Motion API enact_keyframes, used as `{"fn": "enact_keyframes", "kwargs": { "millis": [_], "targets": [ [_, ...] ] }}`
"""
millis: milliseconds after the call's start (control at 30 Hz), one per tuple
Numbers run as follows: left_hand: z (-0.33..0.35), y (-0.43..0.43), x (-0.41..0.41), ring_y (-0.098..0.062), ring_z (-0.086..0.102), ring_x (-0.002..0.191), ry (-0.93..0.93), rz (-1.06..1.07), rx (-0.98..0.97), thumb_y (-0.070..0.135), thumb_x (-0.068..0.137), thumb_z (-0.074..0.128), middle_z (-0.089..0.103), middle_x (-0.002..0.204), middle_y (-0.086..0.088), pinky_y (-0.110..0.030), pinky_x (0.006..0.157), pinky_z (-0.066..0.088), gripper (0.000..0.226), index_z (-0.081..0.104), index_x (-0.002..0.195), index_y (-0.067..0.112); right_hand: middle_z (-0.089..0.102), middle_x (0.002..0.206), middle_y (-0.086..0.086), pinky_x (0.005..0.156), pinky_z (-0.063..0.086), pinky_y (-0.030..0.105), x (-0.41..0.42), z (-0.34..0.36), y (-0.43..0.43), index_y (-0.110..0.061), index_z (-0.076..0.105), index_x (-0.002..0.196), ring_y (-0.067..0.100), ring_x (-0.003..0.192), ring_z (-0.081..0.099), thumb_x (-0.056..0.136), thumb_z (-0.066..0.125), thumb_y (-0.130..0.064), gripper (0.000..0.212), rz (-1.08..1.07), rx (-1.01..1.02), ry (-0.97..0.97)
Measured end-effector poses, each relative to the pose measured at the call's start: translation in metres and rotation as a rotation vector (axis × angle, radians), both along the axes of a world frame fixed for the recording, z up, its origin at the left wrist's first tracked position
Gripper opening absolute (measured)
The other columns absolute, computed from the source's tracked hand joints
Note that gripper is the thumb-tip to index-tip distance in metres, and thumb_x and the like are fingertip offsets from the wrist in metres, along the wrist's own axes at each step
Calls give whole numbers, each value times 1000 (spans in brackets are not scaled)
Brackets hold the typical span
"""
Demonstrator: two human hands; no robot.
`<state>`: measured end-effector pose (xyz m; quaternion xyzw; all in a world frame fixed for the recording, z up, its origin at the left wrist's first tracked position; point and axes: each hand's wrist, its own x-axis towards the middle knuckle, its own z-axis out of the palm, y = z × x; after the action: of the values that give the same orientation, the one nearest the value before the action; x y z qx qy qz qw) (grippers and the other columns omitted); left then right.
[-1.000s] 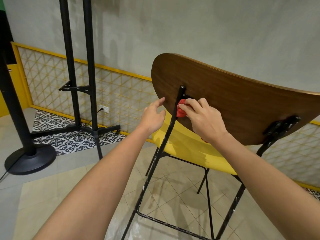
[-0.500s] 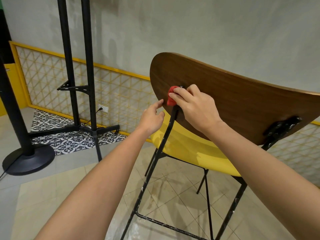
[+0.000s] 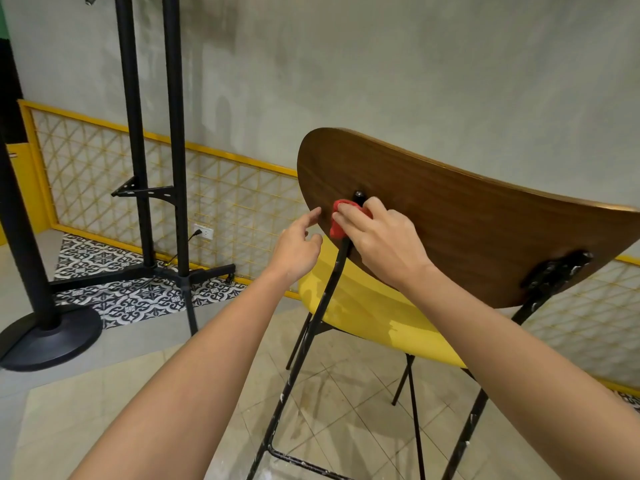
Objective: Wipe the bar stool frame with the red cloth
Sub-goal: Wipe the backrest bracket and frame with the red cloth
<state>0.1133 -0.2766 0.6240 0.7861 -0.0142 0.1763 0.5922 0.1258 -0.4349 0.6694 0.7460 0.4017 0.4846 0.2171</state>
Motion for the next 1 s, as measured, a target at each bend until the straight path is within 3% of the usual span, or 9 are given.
{"fn": "enact_keyframes", "kwargs": {
  "millis": [167, 300, 433, 533, 667, 833, 1000],
  "targets": [
    [-1, -4, -1, -18, 39, 133, 7, -23, -32, 8, 96, 42, 43, 146, 4, -33, 110, 34, 53, 34, 145, 28, 64, 113, 4, 52, 49, 30, -2, -5, -9, -12, 65, 116, 25, 90, 57, 70, 77, -19, 48, -28, -168, 37],
    [-1, -4, -3, -19, 40, 132, 1, -28, -26, 7, 96, 41, 43, 145, 3, -33, 110, 34, 52, 34, 145, 27, 63, 119, 8, 53, 51, 33, -5, 15, -11, -9, 63, 117, 29, 88, 57, 78, 65, -10, 39, 63, -2, 41],
    [4, -1, -3, -20, 37, 135, 3, -22, -36, 6, 96, 40, 42, 146, 2, -32, 110, 32, 53, 34, 145, 26, 62, 122, 11, 55, 51, 34, -6, 28, -11, -8, 60, 122, 31, 89, 57, 78, 68, -9, 45, 51, 105, 14],
    [2, -2, -3, -20, 37, 135, 8, -27, -35, 6, 96, 40, 42, 146, 3, -33, 110, 33, 53, 34, 145, 26, 63, 121, 10, 55, 51, 33, -6, 19, -12, -8, 62, 120, 30, 89, 57, 75, 72, -8, 46, 67, 65, 44],
    [-6, -4, -4, -19, 38, 134, 33, -30, -21, 8, 96, 41, 43, 146, 4, -34, 110, 33, 53, 35, 144, 29, 64, 115, 8, 53, 52, 32, -5, 2, -10, -9, 65, 115, 27, 89, 57, 73, 76, -13, 44, 8, -135, 52],
    [-10, -1, -2, -18, 37, 135, 54, -24, -29, 9, 96, 43, 42, 146, 3, -35, 109, 34, 53, 35, 144, 30, 61, 123, 9, 53, 50, 32, -3, 1, -5, -7, 60, 122, 28, 88, 58, 81, 65, -10, 41, 34, 12, -9],
    [-19, 4, 0, -17, 37, 134, 79, -11, -45, 9, 96, 41, 43, 145, 3, -28, 103, 32, 53, 34, 144, 30, 62, 118, 5, 49, 48, 29, 0, -23, -3, -10, 63, 119, 26, 89, 59, 76, 70, -13, 44, -30, -68, 0]
  ]
}}
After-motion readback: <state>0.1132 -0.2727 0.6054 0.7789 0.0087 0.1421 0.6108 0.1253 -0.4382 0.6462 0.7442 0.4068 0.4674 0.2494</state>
